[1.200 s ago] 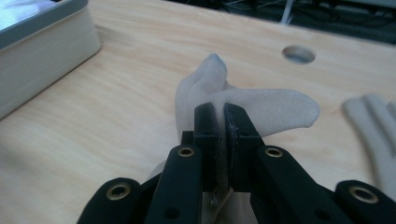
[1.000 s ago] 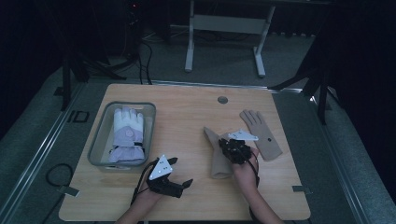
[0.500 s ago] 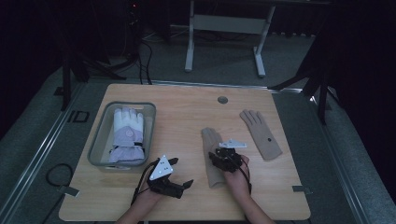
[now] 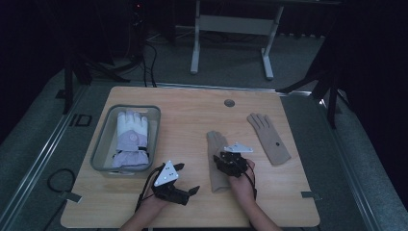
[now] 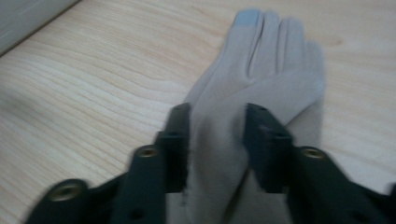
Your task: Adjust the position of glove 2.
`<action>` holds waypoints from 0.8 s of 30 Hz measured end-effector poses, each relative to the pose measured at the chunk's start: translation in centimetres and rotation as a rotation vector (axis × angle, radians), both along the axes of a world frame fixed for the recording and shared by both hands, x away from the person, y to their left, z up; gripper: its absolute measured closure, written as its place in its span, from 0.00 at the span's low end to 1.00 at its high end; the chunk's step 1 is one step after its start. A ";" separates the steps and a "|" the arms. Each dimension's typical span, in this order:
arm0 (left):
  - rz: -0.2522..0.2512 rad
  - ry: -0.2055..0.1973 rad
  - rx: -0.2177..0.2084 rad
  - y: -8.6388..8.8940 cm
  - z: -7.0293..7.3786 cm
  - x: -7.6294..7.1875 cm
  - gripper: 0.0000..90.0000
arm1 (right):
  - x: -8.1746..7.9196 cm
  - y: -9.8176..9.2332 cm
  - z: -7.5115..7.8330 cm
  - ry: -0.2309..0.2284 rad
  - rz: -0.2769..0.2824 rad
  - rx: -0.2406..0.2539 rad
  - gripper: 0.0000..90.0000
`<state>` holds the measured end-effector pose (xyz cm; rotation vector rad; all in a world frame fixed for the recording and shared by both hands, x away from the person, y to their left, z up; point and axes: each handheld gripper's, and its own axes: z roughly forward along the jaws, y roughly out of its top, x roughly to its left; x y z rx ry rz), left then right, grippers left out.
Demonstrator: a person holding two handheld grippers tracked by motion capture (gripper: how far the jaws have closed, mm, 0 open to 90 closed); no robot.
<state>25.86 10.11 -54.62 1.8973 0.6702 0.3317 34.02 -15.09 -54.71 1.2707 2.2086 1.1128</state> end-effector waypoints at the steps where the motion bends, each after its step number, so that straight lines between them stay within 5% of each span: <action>1: 0.001 0.000 0.000 0.0 0.0 0.0 0.03 | 0.0 -0.2 0.2 -0.017 0.013 -0.021 0.78; 2: -0.001 0.001 -0.002 0.0 0.0 0.0 0.03 | 0.0 -0.7 0.5 -0.015 0.038 -0.040 0.94; 6: 0.000 0.002 -0.003 -0.1 0.0 0.1 0.03 | 0.1 -1.0 0.3 -0.018 0.105 -0.098 0.99; 11: 0.001 0.003 -0.001 -0.1 -0.1 0.1 0.03 | 0.1 -1.0 -0.3 -0.015 0.143 -0.109 0.98; 15: 0.000 0.005 0.001 -0.2 -0.1 0.1 0.03 | 0.2 -0.7 -0.7 -0.005 0.112 -0.057 0.98; 17: -0.002 0.005 0.002 -0.2 -0.1 0.1 0.03 | 0.2 -0.1 -0.7 0.023 0.032 -0.031 0.98; 24: -0.004 -0.001 -0.002 -0.2 -0.1 0.0 0.03 | 0.8 1.7 -0.7 0.024 -0.072 -0.032 0.98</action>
